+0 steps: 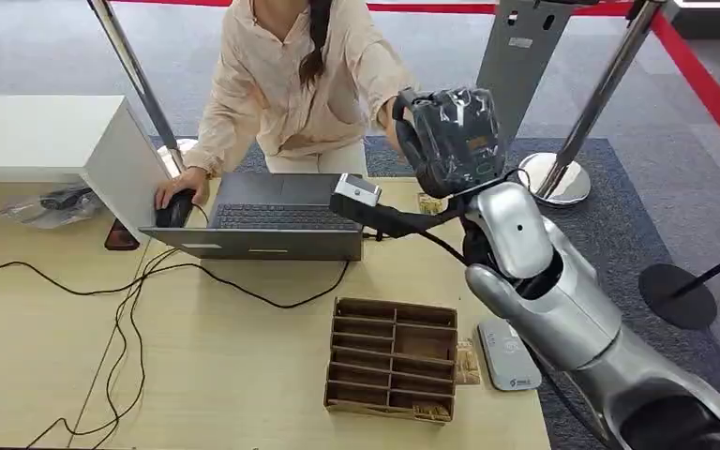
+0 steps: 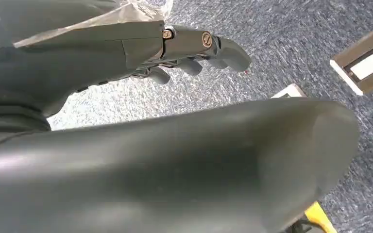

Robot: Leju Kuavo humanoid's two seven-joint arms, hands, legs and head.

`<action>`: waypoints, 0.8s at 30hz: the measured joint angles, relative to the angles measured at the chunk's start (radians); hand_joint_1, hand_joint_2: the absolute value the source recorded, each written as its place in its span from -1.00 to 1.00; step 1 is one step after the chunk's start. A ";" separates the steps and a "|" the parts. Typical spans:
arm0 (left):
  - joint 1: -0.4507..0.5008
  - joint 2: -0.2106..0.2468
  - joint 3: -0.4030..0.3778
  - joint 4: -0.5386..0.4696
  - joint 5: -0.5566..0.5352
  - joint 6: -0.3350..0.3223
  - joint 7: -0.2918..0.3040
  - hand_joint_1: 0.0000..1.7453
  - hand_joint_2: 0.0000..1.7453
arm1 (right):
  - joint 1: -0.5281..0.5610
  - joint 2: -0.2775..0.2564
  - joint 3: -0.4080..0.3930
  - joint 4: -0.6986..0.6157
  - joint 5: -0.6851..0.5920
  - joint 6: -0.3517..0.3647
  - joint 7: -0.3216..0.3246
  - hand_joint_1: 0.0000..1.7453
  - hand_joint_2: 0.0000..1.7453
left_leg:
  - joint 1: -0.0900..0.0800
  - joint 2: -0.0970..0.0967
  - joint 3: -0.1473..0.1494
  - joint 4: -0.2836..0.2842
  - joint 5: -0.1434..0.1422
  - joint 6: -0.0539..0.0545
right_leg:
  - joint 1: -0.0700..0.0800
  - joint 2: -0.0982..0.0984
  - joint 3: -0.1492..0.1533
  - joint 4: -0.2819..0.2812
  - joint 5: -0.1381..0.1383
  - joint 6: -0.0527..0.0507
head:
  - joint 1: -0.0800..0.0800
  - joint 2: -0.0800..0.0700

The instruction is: Pass the card to the sensor for recognition and then transmit it.

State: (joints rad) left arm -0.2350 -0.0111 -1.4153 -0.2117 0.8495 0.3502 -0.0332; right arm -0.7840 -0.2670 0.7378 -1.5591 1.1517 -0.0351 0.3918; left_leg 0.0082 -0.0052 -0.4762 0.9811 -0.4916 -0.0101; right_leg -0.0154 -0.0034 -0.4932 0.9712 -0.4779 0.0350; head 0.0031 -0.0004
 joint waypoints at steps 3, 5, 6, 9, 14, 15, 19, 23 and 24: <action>0.000 0.000 -0.002 0.000 0.000 -0.001 0.000 -1.00 -1.00 | -0.002 0.005 0.003 0.019 0.000 -0.003 0.002 1.00 1.00 | 0.000 0.000 0.000 0.000 0.000 0.000 | 0.000 0.000 0.000 0.000 0.000 0.000 | 0.000 0.000; -0.001 0.000 -0.007 0.000 -0.001 -0.002 0.000 -1.00 -1.00 | -0.004 0.008 0.008 0.030 0.000 -0.010 0.002 1.00 1.00 | 0.000 0.000 0.000 0.000 0.000 0.000 | 0.000 0.000 0.000 0.000 0.000 0.000 | 0.000 0.000; -0.001 0.000 -0.008 0.000 -0.002 -0.003 0.000 -1.00 -1.00 | -0.005 0.010 0.008 0.034 0.000 -0.012 0.002 0.82 1.00 | 0.000 0.000 0.000 0.000 0.000 0.000 | 0.000 0.000 0.000 0.000 0.000 0.000 | 0.000 0.000; -0.002 0.000 -0.013 0.000 -0.003 -0.003 0.000 -1.00 -1.00 | -0.008 0.013 0.010 0.044 0.000 -0.018 0.005 -1.00 1.00 | 0.000 0.000 0.000 0.000 0.000 0.000 | 0.000 0.000 0.000 0.000 0.000 0.000 | 0.000 0.000; -0.003 0.000 -0.017 0.000 -0.003 -0.003 0.001 -1.00 -1.00 | -0.013 0.018 0.018 0.060 -0.002 -0.027 0.011 -1.00 1.00 | 0.000 0.000 0.000 0.000 0.000 0.000 | 0.000 0.000 0.000 0.000 0.000 0.000 | 0.000 0.000; -0.003 0.000 -0.018 0.000 -0.003 -0.003 0.001 -1.00 -1.00 | -0.014 0.020 0.018 0.063 -0.003 -0.030 0.013 -1.00 1.00 | 0.000 0.000 0.000 0.000 0.000 0.000 | 0.000 0.000 0.000 0.000 0.000 0.000 | 0.000 0.000; -0.004 0.000 -0.018 0.000 -0.003 -0.003 0.003 -1.00 -1.00 | -0.019 0.026 0.020 0.066 -0.001 -0.053 0.014 -1.00 -1.00 | 0.000 0.000 0.000 0.000 0.000 0.000 | 0.000 0.000 0.000 0.000 0.000 0.000 | 0.000 0.000; -0.004 0.000 -0.019 0.000 -0.002 0.002 0.003 -1.00 -1.00 | -0.026 0.032 0.026 0.065 0.003 -0.070 0.016 -1.00 -1.00 | 0.000 0.000 0.000 0.000 0.000 0.000 | 0.000 0.000 0.000 0.000 0.000 0.000 | 0.000 0.000; -0.004 0.000 -0.019 0.000 -0.002 0.004 0.003 -1.00 -1.00 | -0.026 0.034 0.026 0.062 0.005 -0.081 0.016 -1.00 -1.00 | 0.000 0.000 0.000 0.000 0.000 0.000 | 0.000 0.000 0.000 0.000 0.000 0.000 | 0.000 0.000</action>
State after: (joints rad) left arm -0.2386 -0.0107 -1.4347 -0.2113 0.8480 0.3540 -0.0301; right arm -0.8097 -0.2331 0.7633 -1.4969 1.1570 -0.1160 0.4078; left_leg 0.0079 -0.0053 -0.4764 0.9811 -0.4915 -0.0100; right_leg -0.0157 -0.0035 -0.4933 0.9712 -0.4778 0.0350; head 0.0031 -0.0004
